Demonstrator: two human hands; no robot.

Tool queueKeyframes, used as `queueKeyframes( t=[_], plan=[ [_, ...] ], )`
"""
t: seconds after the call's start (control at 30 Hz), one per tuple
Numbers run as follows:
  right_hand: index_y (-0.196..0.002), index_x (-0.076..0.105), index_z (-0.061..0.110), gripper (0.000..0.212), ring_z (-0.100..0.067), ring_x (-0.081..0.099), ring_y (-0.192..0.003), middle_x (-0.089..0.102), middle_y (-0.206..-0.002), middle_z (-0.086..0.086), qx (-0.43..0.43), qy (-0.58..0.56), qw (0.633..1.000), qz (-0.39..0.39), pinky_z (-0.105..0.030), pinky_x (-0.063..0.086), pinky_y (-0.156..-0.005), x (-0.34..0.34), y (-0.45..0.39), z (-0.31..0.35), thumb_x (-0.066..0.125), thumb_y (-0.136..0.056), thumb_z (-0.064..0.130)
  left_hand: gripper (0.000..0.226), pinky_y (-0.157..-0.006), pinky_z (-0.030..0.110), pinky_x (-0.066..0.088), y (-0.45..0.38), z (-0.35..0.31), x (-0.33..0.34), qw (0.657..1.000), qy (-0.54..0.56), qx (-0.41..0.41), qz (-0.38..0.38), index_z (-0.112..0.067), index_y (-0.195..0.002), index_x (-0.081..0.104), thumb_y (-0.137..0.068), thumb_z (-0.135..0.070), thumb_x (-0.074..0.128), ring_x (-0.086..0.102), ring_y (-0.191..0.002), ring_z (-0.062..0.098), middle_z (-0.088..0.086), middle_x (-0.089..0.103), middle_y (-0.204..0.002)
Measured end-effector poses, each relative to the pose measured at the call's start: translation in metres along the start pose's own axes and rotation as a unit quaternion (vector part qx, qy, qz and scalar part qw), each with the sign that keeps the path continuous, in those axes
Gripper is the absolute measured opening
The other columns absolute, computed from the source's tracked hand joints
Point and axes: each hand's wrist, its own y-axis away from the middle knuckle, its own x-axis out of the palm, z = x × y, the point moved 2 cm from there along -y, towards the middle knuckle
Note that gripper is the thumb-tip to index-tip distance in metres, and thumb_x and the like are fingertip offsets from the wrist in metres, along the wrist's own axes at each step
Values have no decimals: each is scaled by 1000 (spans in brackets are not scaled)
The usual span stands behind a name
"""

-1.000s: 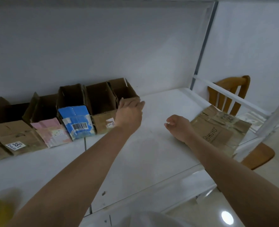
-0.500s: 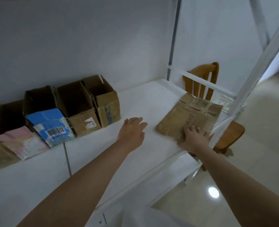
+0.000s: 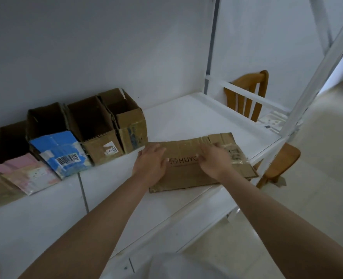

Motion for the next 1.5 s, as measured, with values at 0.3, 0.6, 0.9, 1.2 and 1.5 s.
queueKeyframes(
  t=[0.3,0.6,0.9,1.2,1.5],
  plan=[
    [-145,31,10,71,-39,19,-143,27,-155,-16,113,85,990,-9,-52,21,-114,-1,-5,-69,40,-94,59,69,-118,44,18,6,-4,15,991,-11,-129,25,-12,-154,15,-100,-52,34,11,-148,29,12,12,-161],
    [-148,16,7,98,-39,24,-140,27,-150,-23,190,-1,980,50,-50,24,-114,10,10,-83,43,-83,76,99,-121,46,9,20,-16,45,959,37,-275,49,2,-152,-5,-93,-67,33,-1,-150,31,19,0,-161],
    [-146,26,3,91,-40,42,-129,38,-144,-21,217,-197,955,-35,-53,40,-104,-13,23,-65,54,-85,65,70,-99,44,46,52,2,-12,888,311,-309,-135,-8,-142,36,-89,-43,65,51,-122,31,13,50,-136],
    [-138,35,6,76,-37,53,-116,46,-135,-14,185,-250,949,-56,-49,43,-91,0,70,49,44,-91,64,59,-80,30,45,160,75,-86,845,366,-272,-277,-20,-139,37,-90,-32,67,55,-95,14,-3,58,-109],
    [-102,54,18,47,-25,60,-91,63,-103,-3,104,-318,941,-43,-36,45,-75,39,145,212,50,-88,64,51,-60,19,50,326,181,-147,807,362,-312,-347,-23,-131,41,-89,-29,69,63,-81,1,-14,64,-91]
  ],
)
